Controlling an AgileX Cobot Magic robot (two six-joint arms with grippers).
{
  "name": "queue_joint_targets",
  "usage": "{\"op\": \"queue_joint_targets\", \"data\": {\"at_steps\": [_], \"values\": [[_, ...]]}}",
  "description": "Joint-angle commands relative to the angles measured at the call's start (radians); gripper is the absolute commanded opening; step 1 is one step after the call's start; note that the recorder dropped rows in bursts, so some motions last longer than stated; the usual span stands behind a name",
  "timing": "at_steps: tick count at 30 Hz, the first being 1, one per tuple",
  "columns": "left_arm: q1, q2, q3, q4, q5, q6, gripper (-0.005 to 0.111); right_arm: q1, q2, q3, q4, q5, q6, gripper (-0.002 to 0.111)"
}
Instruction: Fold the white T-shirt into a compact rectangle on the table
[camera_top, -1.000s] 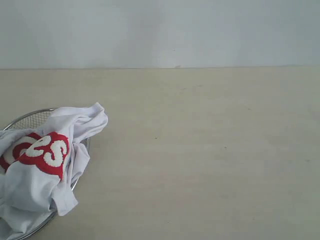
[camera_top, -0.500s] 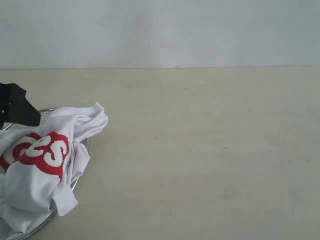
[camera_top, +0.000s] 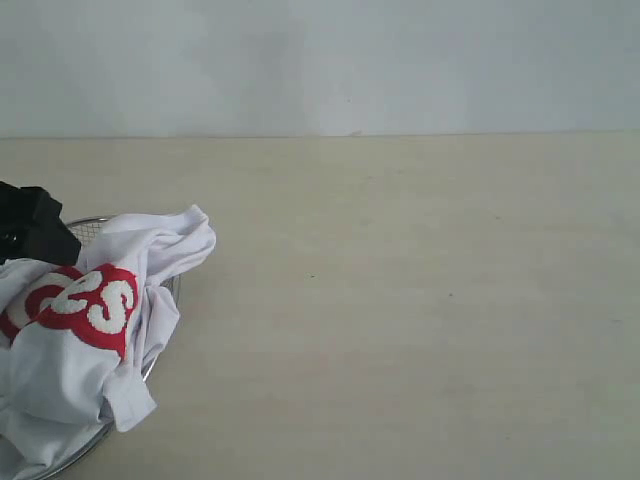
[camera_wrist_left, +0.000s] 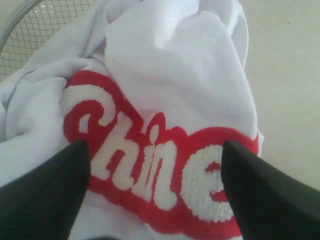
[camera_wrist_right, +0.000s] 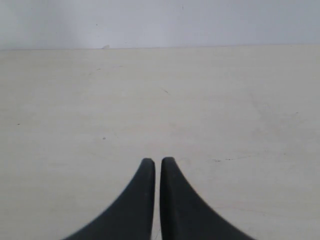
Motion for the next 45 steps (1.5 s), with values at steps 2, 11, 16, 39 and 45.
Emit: {"op": "queue_joint_targets", "data": {"at_steps": [2,11,16,39,45], "values": [[0.0,-0.005,-0.007,0.003,0.009,-0.014,0.068,-0.001,-0.006,0.0,-0.004,-0.005,-0.007,0.0],[0.002,-0.056,-0.007,0.002,0.006,-0.059,0.068,-0.001,-0.006,0.0,-0.115,-0.187,-0.222,0.0],[0.002,-0.088,-0.007,0.007,-0.001,-0.059,0.068,-0.001,-0.006,0.0,-0.059,-0.457,-0.098,0.0],[0.003,-0.092,-0.007,0.017,-0.003,-0.059,0.061,0.667,1.172,-1.076,-0.247,0.26,0.601,0.0],[0.003,-0.092,-0.007,0.015,0.005,-0.079,0.061,0.665,1.195,-1.093,-0.296,0.307,0.507,0.0]]}}
